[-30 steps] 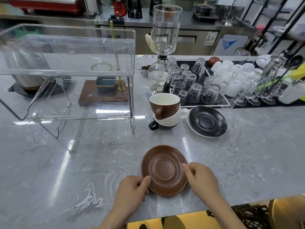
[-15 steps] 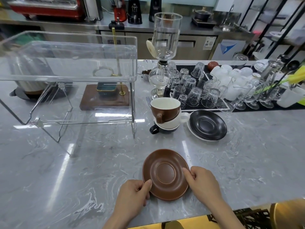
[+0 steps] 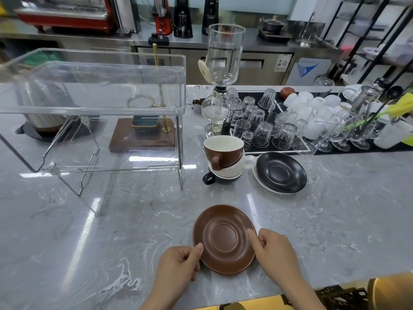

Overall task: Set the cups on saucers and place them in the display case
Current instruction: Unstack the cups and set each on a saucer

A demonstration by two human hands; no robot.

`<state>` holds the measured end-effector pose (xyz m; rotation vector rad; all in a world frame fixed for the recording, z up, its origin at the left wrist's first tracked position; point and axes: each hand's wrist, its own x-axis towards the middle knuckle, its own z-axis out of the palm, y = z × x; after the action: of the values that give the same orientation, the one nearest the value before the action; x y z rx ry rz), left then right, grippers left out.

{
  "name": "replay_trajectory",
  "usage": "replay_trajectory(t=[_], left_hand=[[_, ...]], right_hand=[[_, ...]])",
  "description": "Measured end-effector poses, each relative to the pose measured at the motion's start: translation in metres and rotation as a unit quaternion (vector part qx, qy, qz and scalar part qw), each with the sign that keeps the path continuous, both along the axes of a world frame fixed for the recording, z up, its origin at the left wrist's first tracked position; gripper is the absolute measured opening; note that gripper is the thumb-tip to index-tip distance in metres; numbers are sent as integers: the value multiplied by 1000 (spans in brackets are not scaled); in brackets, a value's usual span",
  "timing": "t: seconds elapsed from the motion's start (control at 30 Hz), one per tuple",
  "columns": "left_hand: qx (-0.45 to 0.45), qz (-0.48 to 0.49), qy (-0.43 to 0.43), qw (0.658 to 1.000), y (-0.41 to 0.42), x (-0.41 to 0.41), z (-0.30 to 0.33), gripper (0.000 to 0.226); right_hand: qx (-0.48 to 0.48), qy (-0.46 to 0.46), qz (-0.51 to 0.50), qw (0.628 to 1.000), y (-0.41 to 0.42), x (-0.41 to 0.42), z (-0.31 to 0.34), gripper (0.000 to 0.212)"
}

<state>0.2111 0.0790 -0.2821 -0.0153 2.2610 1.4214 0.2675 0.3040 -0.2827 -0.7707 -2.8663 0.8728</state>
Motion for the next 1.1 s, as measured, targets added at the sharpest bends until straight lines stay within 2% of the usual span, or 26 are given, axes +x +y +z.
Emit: replay_trajectory(t=[0.23, 0.47, 0.73, 0.9, 1.1], left_hand=[[35, 41, -13, 998, -2, 5, 0, 53], [70, 74, -7, 995, 0, 2, 3, 41], [110, 98, 54, 988, 7, -13, 19, 22], [121, 109, 78, 983, 16, -25, 33, 9], [136, 105, 106, 979, 29, -39, 46, 18]], right_hand=[[-47, 48, -26, 997, -5, 5, 0, 53], [-88, 78, -40, 992, -9, 5, 12, 48], [-127, 165, -30, 978, -5, -9, 37, 21], [-144, 214, -38, 965, 1, -22, 54, 15], [-135, 252, -14, 958, 10, -42, 70, 18]])
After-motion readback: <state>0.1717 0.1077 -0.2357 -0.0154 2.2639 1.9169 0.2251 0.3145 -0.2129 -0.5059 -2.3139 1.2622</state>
